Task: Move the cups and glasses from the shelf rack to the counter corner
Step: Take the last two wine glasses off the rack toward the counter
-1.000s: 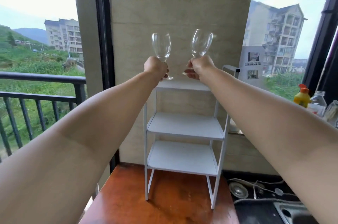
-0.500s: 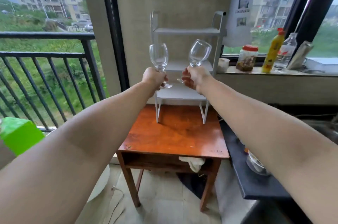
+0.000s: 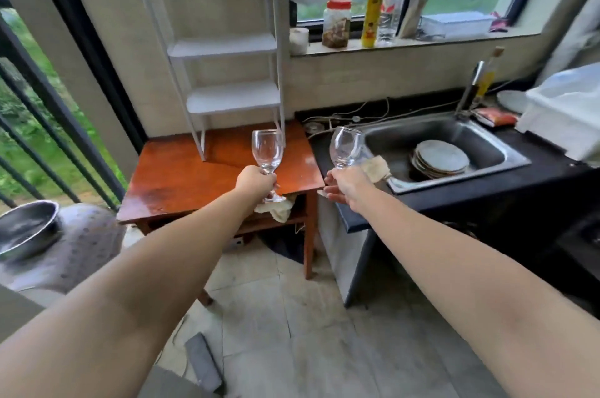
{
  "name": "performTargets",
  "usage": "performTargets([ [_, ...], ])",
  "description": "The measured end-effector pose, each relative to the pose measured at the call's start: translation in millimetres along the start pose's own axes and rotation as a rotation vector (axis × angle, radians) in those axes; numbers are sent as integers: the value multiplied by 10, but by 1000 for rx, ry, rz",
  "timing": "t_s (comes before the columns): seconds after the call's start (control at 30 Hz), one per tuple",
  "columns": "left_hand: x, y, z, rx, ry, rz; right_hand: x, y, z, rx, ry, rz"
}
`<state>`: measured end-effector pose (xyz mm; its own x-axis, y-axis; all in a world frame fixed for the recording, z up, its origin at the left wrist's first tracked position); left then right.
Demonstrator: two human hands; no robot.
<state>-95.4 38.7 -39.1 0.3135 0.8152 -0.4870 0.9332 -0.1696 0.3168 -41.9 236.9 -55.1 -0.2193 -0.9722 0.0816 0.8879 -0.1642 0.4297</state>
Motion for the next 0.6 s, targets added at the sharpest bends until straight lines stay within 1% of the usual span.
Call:
performTargets([
  [0.2,1375,173,-87,16,-30,150,-1328,603,-840,110,-120,-214],
  [0.27,1962,348,-121,14,-45,234,-1842,931,-1107,148,-150,-299],
  [0.3,2347,502,-172,17,-77,301,-2175,1154,-1261,166,-157,-352],
  [0.37,2832,736,-217,16,-103,392,-2584,1444,-1480,188,-165,-419],
  [0.4,3199,899,-277,24,-113,463,-2868,1651,-1603,194,-188,-469],
  [0.47,3730,1155,-366,36,-119,557,-3271,1946,-1790,202,-220,-542],
  [0.5,4054,1285,-432,57,-149,612,-3497,2124,-1879,205,-242,-588],
  [0.6,4723,1607,-677,114,-228,723,-3979,2473,-2071,208,-290,-673],
])
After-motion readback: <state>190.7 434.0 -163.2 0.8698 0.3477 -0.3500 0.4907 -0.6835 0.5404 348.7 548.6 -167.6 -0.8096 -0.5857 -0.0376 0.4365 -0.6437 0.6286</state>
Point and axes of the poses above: each hand's wrist, its own y-axis away from the middle knuckle, its own x-axis out of the palm, z = x × y, the point moved 9 cm from there along -y, towards the middle knuckle, and after that the axes turned 10 degrees about z, right-handed, at the moved point
